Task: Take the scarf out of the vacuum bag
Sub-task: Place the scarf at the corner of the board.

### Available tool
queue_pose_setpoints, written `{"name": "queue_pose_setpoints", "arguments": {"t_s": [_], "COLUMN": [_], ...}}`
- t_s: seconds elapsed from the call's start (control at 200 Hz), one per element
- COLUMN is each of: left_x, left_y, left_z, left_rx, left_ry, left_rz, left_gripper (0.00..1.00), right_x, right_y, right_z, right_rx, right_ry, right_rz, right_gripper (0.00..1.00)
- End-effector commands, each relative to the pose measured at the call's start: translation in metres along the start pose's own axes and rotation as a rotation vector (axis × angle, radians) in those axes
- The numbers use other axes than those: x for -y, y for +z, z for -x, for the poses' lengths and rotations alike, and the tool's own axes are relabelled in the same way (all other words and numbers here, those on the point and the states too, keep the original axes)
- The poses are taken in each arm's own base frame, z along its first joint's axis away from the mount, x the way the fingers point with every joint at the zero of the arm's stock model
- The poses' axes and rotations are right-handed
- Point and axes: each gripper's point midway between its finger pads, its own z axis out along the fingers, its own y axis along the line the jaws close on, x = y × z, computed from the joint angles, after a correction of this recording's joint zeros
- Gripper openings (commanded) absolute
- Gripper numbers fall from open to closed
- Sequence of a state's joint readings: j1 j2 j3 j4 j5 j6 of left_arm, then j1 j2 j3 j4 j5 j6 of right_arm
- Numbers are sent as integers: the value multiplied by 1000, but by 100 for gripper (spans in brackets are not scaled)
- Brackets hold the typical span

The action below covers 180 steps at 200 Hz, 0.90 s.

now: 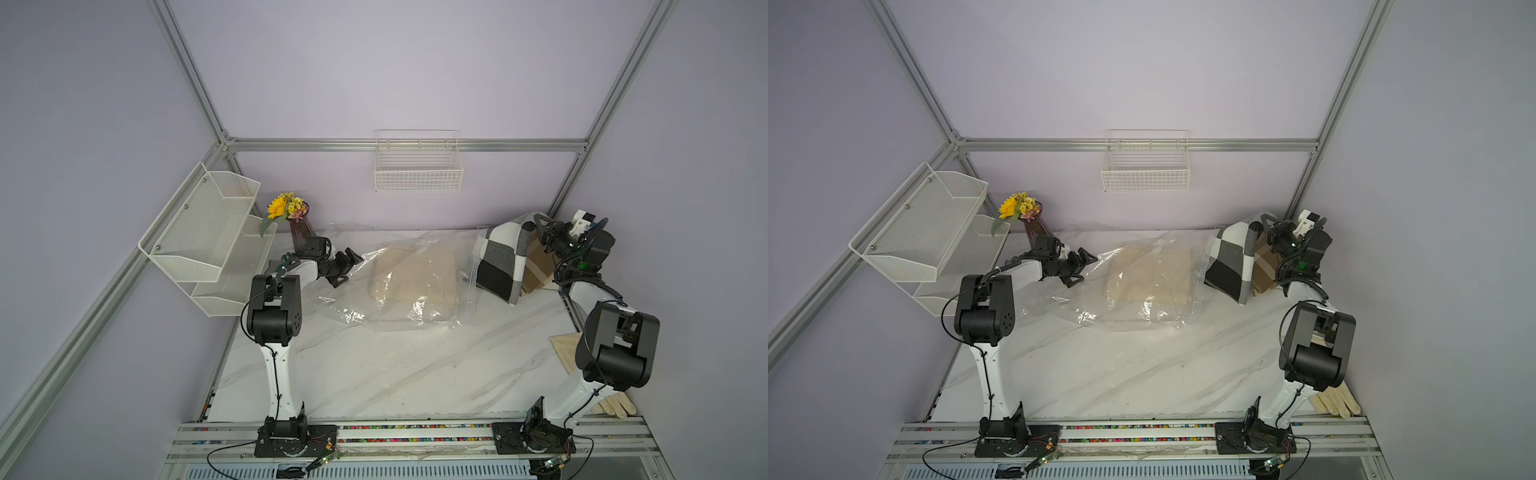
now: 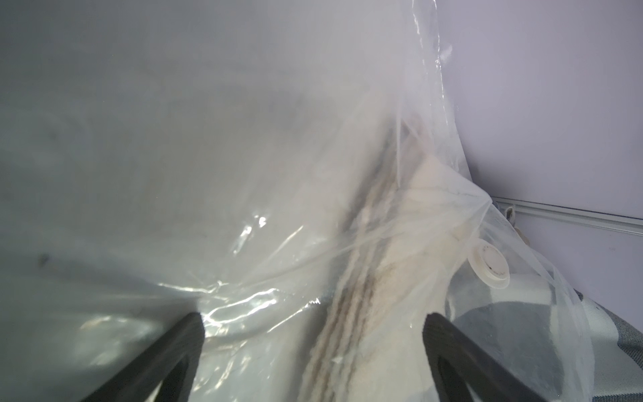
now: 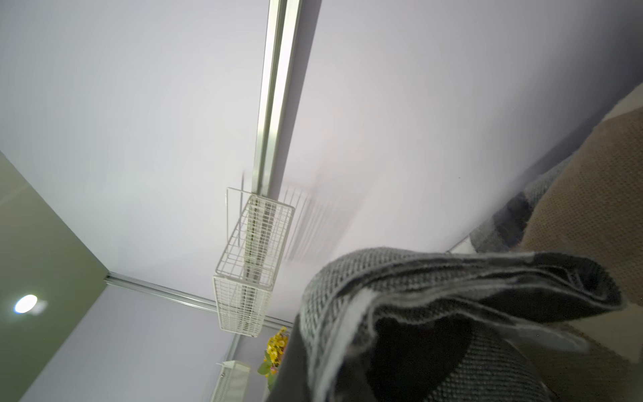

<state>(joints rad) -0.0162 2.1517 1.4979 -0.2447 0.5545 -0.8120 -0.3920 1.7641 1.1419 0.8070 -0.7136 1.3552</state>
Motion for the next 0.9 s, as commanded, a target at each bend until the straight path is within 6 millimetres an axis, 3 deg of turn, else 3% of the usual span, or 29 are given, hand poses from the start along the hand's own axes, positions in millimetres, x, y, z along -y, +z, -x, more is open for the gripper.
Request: {"name": "queue_pose_setpoints", "arguments": {"t_s": [0.0,0.13,0.365,0.505,0.675,0.895], "left_x": [-52,-51,-52,-53,-56,-56], "left_y": [1,0,1,2,6,8], "left_z": [-16,-15,-16,-15,-15,-13], "left_rx": [-35,-31,-34,-34,-41,-37], "left_ry": [-98,-94,-95,-101,-105,-101], "left_rz": [151,150,152,154,153,155], "left_gripper": [100,100,100,100,100,100], "right_x": [-50,-24,-9,-20,1,-5], "right_y": [-20,-31,-37,-34,-37,-33], "right_z": [34,49,77,91,97,101], "right_rx": [154,226,285,281,315,332], "right_ry": [40,159,216,189,224,200], "right_rz": [313,355,390,427,398,419], "right_gripper": [0,0,0,0,0,0]}}
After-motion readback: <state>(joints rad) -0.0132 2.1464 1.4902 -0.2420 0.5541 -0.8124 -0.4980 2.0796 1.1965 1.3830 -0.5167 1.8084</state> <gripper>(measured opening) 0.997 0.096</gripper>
